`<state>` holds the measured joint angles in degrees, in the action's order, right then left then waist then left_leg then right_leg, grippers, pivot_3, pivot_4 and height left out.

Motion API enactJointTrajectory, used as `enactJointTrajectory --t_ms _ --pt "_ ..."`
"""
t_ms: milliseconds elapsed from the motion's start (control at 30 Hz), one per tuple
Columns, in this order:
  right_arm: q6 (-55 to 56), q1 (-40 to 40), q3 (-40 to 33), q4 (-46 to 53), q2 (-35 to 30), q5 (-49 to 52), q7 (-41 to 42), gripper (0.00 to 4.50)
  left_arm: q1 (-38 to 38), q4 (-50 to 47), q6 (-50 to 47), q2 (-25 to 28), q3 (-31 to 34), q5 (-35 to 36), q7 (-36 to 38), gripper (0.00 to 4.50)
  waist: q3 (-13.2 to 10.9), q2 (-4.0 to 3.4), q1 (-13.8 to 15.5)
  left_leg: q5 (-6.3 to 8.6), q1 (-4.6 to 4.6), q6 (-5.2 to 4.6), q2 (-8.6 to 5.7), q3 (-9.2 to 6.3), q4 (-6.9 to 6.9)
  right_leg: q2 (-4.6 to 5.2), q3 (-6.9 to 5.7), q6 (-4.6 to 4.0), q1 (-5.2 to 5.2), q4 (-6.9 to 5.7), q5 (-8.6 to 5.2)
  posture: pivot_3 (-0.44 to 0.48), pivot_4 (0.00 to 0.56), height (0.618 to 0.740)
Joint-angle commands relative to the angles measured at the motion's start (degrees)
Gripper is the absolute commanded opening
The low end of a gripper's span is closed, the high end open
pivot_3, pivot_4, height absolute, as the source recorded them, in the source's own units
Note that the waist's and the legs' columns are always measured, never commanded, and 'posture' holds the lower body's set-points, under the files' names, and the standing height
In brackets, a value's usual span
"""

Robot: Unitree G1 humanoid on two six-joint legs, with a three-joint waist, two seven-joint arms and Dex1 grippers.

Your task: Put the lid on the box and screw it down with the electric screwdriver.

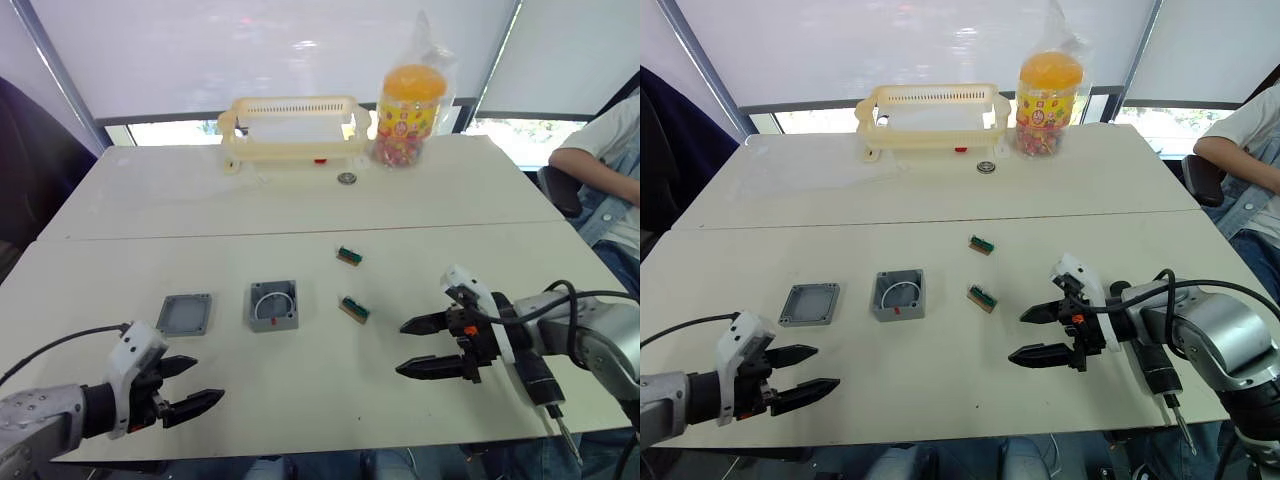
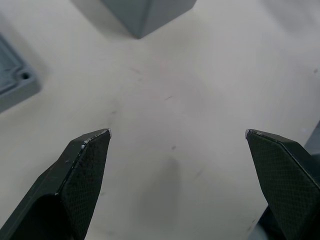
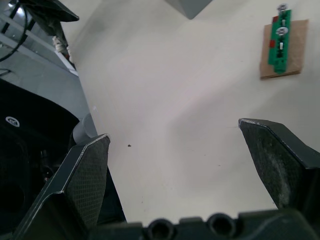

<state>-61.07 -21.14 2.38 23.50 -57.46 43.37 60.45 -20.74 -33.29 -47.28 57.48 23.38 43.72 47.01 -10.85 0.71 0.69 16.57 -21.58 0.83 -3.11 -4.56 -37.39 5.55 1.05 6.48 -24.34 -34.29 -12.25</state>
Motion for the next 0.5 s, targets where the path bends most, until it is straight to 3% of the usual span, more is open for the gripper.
enactJointTrajectory --t_ms 33,133,233,300,367,500 --pt "-2.1 -3.7 -2.9 5.2 0.2 3.5 -1.7 4.50 6.4 2.6 0.7 7.8 -0.1 -2.3 6.3 4.45 0.0 -0.02 0.1 -0.01 0.01 0.01 -0.01 0.00 -0.05 0.01 0.00 0.00 0.00 -0.07 0.00 0.000 0.150 0.740" --pt "-4.4 -6.8 -2.0 8.7 2.2 5.8 -4.5 4.50 19.9 6.0 2.9 14.5 -6.9 -4.0 11.0 4.45 0.0 -0.02 0.1 0.00 0.03 0.01 -0.01 0.01 -0.03 0.00 -0.02 0.00 0.03 -0.04 0.00 0.000 0.150 0.740" --pt "-4.8 -8.4 0.0 11.9 4.7 5.6 -7.8 4.50 38.3 9.0 5.2 16.4 -19.2 -8.8 17.6 4.45 0.0 0.05 0.0 -0.01 -0.07 0.01 -0.07 0.07 -0.06 -0.05 -0.10 0.00 -0.02 -0.01 0.05 0.000 0.150 0.740" --pt "-3.5 -7.5 1.5 12.8 6.7 3.6 -10.5 4.50 49.6 10.8 5.8 14.5 -28.5 -13.5 22.5 4.45 0.0 0.04 -0.1 -0.02 -0.16 0.03 -0.10 0.10 -0.05 -0.06 -0.13 0.20 -0.07 0.03 0.17 0.000 0.150 0.740" --pt "-3.0 -7.0 2.5 13.0 8.4 2.6 -12.7 4.50 55.1 12.8 6.6 13.0 -33.5 -16.8 25.2 4.45 0.0 0.05 -0.4 -0.02 -0.12 0.03 -0.17 0.20 0.00 -0.02 -0.04 0.38 -0.09 -0.02 0.27 0.000 0.150 0.740" --pt "0.2 -2.1 6.0 14.5 13.8 -1.7 -18.9 4.50 63.9 16.8 7.7 5.0 -43.6 -23.6 27.7 4.45 0.0 0.07 -0.8 -0.02 -0.28 0.02 -0.13 0.23 0.00 -0.10 -0.05 0.39 -0.24 -0.05 0.27 0.000 0.150 0.740"
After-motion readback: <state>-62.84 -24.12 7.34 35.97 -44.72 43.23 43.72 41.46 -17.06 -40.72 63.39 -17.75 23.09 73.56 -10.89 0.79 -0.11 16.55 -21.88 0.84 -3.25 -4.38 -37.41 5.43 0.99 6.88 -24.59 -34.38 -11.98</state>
